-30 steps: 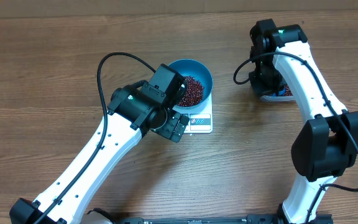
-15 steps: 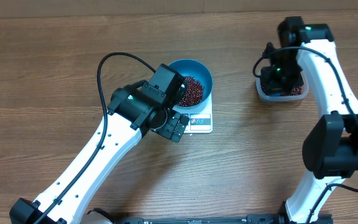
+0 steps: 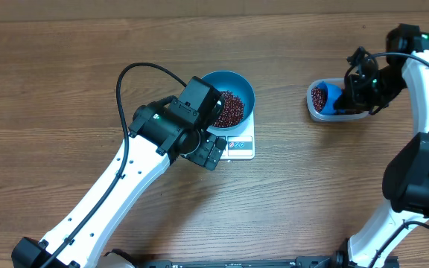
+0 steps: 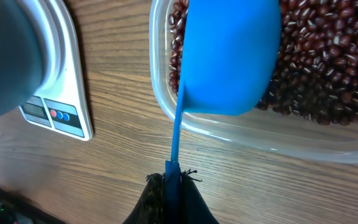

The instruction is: Scoop item into bowl and weigh 150g on scale

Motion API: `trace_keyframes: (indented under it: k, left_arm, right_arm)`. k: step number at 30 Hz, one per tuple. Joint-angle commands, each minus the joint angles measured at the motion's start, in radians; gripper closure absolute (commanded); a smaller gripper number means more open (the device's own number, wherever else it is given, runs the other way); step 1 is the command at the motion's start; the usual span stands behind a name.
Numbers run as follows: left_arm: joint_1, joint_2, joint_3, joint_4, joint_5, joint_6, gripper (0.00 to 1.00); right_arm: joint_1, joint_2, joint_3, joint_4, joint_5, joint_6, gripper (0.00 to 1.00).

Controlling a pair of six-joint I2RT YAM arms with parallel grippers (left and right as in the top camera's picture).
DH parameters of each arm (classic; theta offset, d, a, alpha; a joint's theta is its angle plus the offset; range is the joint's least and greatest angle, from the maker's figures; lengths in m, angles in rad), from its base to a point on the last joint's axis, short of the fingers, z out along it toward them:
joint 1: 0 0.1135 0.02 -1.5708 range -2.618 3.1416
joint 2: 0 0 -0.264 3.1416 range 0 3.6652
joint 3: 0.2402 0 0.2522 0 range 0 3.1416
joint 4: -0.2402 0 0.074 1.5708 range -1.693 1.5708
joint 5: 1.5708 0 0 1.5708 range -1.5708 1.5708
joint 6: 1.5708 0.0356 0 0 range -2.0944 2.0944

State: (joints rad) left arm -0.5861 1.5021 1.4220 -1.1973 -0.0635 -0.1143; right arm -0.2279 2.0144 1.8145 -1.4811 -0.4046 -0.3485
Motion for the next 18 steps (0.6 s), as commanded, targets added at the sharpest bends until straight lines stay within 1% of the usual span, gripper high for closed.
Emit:
trace_keyframes:
  k: [1,7,11,16,18]
  left_arm:
    - [0.003,0.003,0.002,0.0,0.005,-0.017,0.0]
    - [0.003,0.003,0.002,0.0,0.005,-0.017,0.0]
    - [0.003,0.003,0.002,0.0,0.005,-0.017,0.0]
    - [0.003,0.003,0.002,0.0,0.005,-0.017,0.0]
    - [0.003,0.003,0.002,0.0,0.005,-0.017,0.0]
  right_arm:
    - [-0.017,0.002,-0.022,0.011,-0.072,-0.028,0.96]
    - [-0.043,0.002,-0.101,0.056,-0.069,-0.031,0.96]
    - [-0.076,0.002,-0.113,0.062,-0.076,-0.031,0.96]
    - [-0.122,0.002,-0.113,0.05,-0.123,-0.037,0.96]
    - [-0.141,0.002,-0.113,0.031,-0.171,-0.08,0.96]
